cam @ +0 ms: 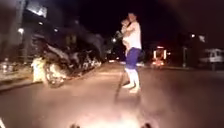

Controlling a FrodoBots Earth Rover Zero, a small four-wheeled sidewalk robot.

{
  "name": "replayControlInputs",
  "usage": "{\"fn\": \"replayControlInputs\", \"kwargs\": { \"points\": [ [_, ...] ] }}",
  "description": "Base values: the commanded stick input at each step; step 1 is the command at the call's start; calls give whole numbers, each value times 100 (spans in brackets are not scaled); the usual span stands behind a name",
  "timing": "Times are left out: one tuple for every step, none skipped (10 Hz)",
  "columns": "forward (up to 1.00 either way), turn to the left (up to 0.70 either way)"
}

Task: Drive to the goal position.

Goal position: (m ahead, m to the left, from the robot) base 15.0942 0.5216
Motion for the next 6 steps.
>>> {"fn": "replayControlInputs", "kwargs": {
  "points": [
    [85,0],
    [85,15],
    [85,34],
    [62,48],
    [0,73],
    [0,0]
  ]
}}
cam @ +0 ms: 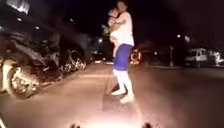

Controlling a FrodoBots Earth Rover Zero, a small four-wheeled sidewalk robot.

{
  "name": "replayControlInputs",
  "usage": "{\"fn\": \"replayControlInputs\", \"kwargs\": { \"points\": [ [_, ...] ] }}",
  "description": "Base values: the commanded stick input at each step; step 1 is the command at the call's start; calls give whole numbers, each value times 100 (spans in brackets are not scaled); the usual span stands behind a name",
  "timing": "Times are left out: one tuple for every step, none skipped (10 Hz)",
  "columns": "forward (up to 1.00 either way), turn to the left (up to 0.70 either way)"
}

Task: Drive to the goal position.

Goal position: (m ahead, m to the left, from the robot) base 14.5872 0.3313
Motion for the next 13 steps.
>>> {"fn": "replayControlInputs", "kwargs": {
  "points": [
    [0,0],
    [-37,0],
    [-85,0],
    [-85,0],
    [-85,0],
    [0,0],
    [0,0],
    [0,0],
    [0,0],
    [0,0],
    [0,0],
    [60,0],
    [85,0]
  ]
}}
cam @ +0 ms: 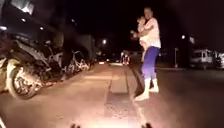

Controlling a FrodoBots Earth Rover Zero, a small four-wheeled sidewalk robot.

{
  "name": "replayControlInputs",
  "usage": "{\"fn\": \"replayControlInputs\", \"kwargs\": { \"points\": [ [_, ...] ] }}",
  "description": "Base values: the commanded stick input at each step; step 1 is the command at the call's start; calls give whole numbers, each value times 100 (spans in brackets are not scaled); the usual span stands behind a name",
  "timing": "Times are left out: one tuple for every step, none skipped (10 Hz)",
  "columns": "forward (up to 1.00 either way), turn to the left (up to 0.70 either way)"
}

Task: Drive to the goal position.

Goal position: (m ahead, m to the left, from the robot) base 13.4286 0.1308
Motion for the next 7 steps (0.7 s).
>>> {"fn": "replayControlInputs", "kwargs": {
  "points": [
    [85,34],
    [85,34],
    [85,34],
    [85,12],
    [85,0],
    [85,0],
    [85,0]
  ]
}}
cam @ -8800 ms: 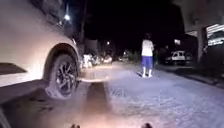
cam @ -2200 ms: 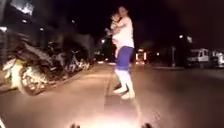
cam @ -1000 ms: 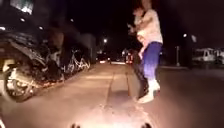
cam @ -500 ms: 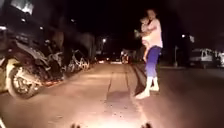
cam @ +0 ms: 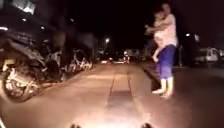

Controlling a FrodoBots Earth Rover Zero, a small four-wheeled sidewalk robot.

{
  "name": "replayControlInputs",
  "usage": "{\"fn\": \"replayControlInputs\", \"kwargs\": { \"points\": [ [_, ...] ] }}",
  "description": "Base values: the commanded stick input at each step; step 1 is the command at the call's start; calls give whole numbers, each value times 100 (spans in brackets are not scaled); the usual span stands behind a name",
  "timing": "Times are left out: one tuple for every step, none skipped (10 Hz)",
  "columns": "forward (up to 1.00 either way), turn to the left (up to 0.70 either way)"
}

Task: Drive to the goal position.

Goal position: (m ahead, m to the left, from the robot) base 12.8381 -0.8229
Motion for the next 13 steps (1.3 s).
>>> {"fn": "replayControlInputs", "kwargs": {
  "points": [
    [85,0],
    [85,0],
    [85,0],
    [85,0],
    [85,0],
    [85,-5],
    [85,-26],
    [85,-18],
    [85,0],
    [85,0],
    [85,0],
    [85,0],
    [85,0]
  ]
}}
